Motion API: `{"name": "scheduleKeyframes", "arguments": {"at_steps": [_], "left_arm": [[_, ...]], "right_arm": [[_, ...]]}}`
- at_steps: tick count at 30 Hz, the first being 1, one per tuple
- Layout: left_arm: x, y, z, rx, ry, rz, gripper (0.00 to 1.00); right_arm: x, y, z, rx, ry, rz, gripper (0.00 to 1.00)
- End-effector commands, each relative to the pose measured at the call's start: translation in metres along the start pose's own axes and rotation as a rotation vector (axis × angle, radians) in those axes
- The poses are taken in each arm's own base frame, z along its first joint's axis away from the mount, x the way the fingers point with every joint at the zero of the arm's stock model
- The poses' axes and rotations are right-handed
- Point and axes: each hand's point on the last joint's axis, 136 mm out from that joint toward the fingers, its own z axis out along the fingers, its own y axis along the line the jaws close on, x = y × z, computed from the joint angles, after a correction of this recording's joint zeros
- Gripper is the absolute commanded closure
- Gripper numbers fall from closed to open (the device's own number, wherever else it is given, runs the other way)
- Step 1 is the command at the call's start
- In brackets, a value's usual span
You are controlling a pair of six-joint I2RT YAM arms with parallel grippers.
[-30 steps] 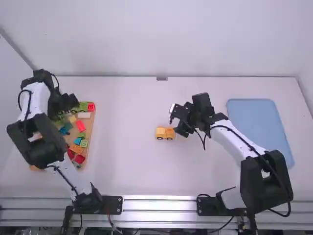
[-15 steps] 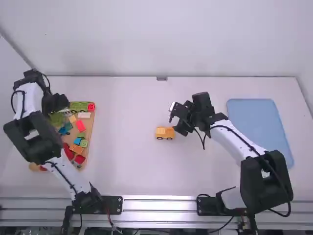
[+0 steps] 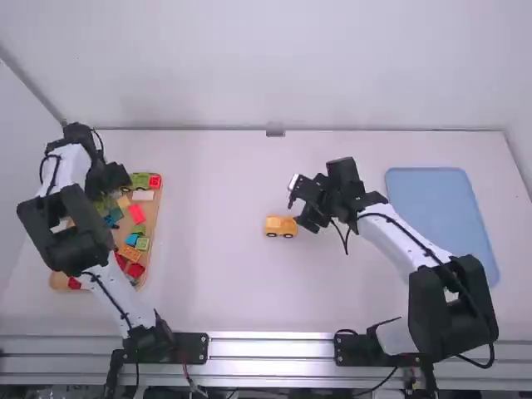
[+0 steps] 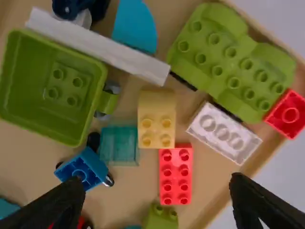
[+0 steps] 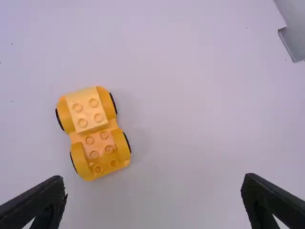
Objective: Assemble lego blocks to make yellow taxi
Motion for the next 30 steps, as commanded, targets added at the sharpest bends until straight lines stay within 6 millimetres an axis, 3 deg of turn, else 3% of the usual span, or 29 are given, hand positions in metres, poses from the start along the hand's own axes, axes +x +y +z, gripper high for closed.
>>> {"name": "scheduleKeyframes", "arguments": {"at_steps": [1,11,16,30], "left_arm": [[0.006,0.003,0.012,-0.008,0.021,0.007,0.24],[0.011,0.003,0.038,-0.005,-0.009,0.005,0.26],[0.004,0.001,0.043,0.001,-0.052,0.022,0.31],[0.004,-0.003,0.057,0.029,-0.081,0.019,0.31]], "right_arm": [[-0.004,0.001,-0.004,0.004,-0.013,-0.002,0.02],[-0.002,0.002,-0.004,-0.001,-0.007,0.004,0.02],[-0.002,0.002,-0.004,-0.002,-0.007,0.005,0.01],[0.001,0.006,-0.004,-0.017,0.004,0.012,0.02]]}}
